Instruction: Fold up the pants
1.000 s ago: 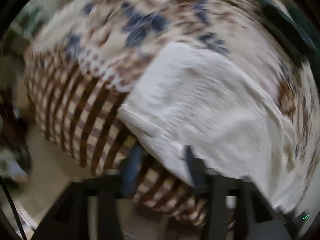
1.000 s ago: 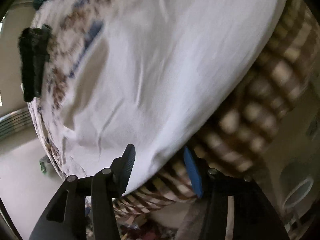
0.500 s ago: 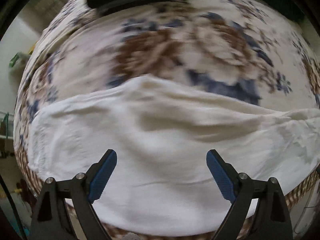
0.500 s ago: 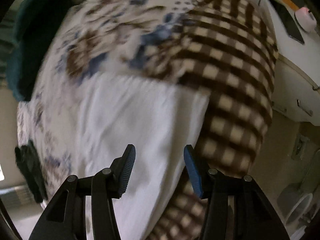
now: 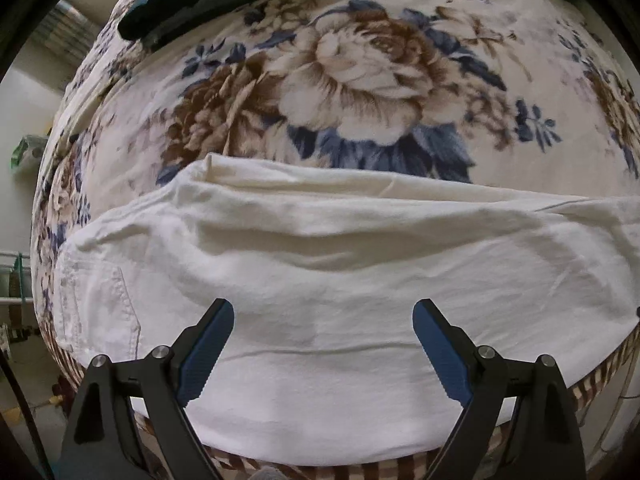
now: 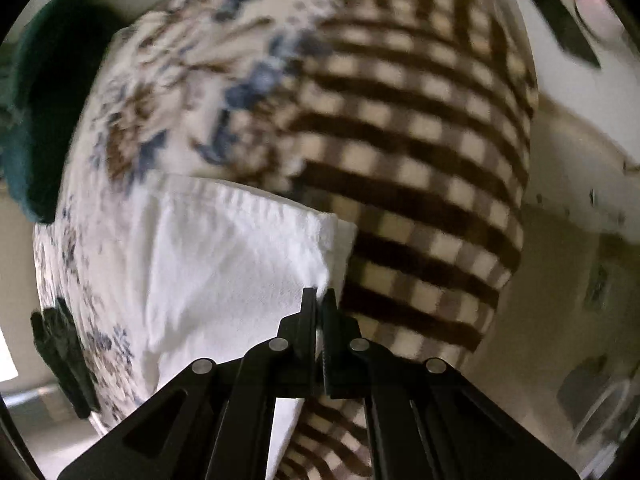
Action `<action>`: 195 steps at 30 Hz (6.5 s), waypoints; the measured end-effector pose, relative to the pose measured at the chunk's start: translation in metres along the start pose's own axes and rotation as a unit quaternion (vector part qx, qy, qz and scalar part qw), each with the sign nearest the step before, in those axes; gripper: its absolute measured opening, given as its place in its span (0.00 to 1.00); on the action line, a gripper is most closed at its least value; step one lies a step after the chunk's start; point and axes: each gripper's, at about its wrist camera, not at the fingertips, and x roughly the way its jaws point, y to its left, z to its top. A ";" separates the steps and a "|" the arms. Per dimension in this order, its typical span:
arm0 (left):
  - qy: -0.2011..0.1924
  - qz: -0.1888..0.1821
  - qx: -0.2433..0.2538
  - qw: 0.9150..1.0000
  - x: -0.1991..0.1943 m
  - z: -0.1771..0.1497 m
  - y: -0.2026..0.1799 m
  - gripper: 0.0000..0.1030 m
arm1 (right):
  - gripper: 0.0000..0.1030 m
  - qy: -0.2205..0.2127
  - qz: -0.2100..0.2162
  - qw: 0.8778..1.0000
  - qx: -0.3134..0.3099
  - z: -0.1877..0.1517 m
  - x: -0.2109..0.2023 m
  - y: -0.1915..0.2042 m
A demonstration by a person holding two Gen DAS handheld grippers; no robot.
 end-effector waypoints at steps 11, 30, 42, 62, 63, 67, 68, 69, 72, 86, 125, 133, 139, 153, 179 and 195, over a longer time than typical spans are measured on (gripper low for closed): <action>-0.010 0.008 -0.107 0.994 -0.015 -0.005 0.123 0.89 | 0.61 0.103 -0.027 0.964 -0.245 -0.079 -0.033 0.152; 0.071 0.040 -0.154 0.985 0.085 0.013 0.257 0.91 | 0.17 0.531 0.002 0.681 -0.504 -0.404 0.219 0.404; 0.081 0.019 -0.151 0.985 0.089 0.008 0.258 0.94 | 0.22 0.497 0.008 0.748 -0.440 -0.345 0.230 0.418; 0.045 -0.037 -0.072 0.996 0.070 0.084 0.187 0.94 | 0.25 0.362 -0.096 0.604 -0.703 -0.325 0.150 0.382; 0.048 -0.028 -0.059 0.997 0.076 0.088 0.179 0.94 | 0.11 0.361 -0.103 0.598 -0.708 -0.326 0.154 0.378; 0.063 -0.019 -0.048 0.997 0.097 0.098 0.171 0.94 | 0.06 0.330 -0.082 0.644 -0.685 -0.304 0.146 0.382; 0.066 -0.022 -0.054 0.996 0.099 0.099 0.173 0.94 | 0.06 0.321 -0.080 0.653 -0.682 -0.297 0.141 0.382; 0.067 -0.025 -0.060 0.996 0.100 0.101 0.173 0.94 | 0.05 0.313 -0.077 0.664 -0.675 -0.292 0.138 0.383; 0.067 -0.026 -0.068 0.995 0.098 0.103 0.172 0.94 | 0.05 0.295 -0.071 0.688 -0.660 -0.273 0.133 0.385; 0.013 -0.059 -0.064 0.996 0.024 0.074 0.146 0.96 | 0.86 0.138 0.058 0.889 -0.433 -0.096 0.028 0.310; 0.162 -0.095 -0.025 0.982 0.100 0.004 -0.081 1.00 | 0.70 0.027 0.336 0.940 -0.050 0.127 0.027 -0.016; 0.185 -0.083 -0.025 0.979 0.111 0.024 -0.100 1.00 | 0.66 0.023 0.400 0.916 -0.004 0.124 0.032 -0.027; 0.180 -0.086 -0.025 0.980 0.120 0.021 -0.081 1.00 | 0.64 0.054 0.303 0.949 -0.060 0.126 0.052 0.006; 0.145 -0.102 -0.020 0.984 0.086 0.007 -0.054 1.00 | 0.05 0.028 0.265 0.964 -0.006 0.123 0.054 -0.003; 0.049 -0.070 -0.220 0.972 0.024 -0.074 0.269 1.00 | 0.05 -0.034 0.085 0.833 -0.545 -0.347 0.019 0.264; 0.033 -0.069 -0.252 0.965 0.026 -0.101 0.352 1.00 | 0.11 -0.033 0.015 0.729 -0.684 -0.485 0.071 0.259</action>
